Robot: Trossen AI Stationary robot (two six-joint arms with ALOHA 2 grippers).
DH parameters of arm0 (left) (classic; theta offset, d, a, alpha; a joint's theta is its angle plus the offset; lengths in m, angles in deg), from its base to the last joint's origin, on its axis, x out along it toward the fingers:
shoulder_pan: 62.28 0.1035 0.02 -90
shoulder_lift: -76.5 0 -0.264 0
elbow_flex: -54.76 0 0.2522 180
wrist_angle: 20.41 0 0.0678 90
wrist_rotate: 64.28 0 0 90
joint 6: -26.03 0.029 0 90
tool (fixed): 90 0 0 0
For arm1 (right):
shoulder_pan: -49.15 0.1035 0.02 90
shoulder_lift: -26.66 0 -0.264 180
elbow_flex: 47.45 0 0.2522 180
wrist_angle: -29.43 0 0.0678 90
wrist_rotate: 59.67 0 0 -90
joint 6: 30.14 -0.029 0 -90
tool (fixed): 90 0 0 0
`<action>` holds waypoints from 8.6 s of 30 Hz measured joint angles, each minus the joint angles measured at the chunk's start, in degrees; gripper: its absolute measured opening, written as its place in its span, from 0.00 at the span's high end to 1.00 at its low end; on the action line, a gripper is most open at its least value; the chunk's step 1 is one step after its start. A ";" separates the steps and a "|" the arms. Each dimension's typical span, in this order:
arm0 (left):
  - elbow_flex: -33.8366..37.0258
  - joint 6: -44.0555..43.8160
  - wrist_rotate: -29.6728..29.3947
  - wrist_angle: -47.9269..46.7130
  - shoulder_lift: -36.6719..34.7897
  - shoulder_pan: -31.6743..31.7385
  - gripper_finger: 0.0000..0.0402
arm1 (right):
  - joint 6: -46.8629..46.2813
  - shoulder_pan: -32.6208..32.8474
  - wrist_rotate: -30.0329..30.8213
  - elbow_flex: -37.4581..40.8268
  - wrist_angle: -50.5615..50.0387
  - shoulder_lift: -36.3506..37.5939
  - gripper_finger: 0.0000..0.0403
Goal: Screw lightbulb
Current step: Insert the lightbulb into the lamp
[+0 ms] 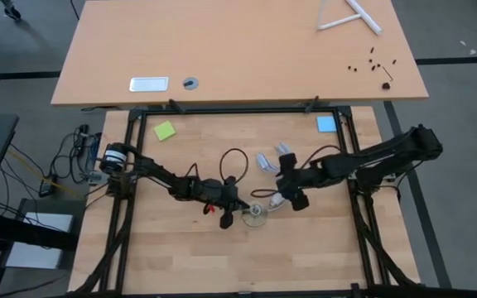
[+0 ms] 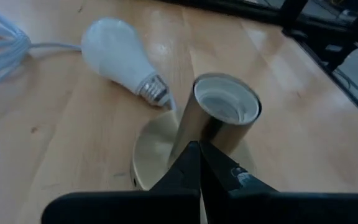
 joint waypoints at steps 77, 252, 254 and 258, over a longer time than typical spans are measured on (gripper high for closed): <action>0.82 0.43 -29.07 -37.75 -29.01 -8.27 1.00 | -9.56 4.48 18.10 -27.04 -18.64 -11.93 0.28; 1.16 -15.11 -35.37 -56.97 -32.33 -12.07 0.94 | -24.35 9.42 18.21 -9.64 12.45 -0.85 0.23; 1.16 -15.13 -33.28 -57.18 -32.25 -11.49 0.90 | -24.27 9.42 17.72 -9.64 12.54 -0.85 0.23; 1.16 -16.68 -28.64 -57.55 -30.11 -10.49 0.78 | -23.78 9.42 17.57 -9.64 13.04 -0.85 0.23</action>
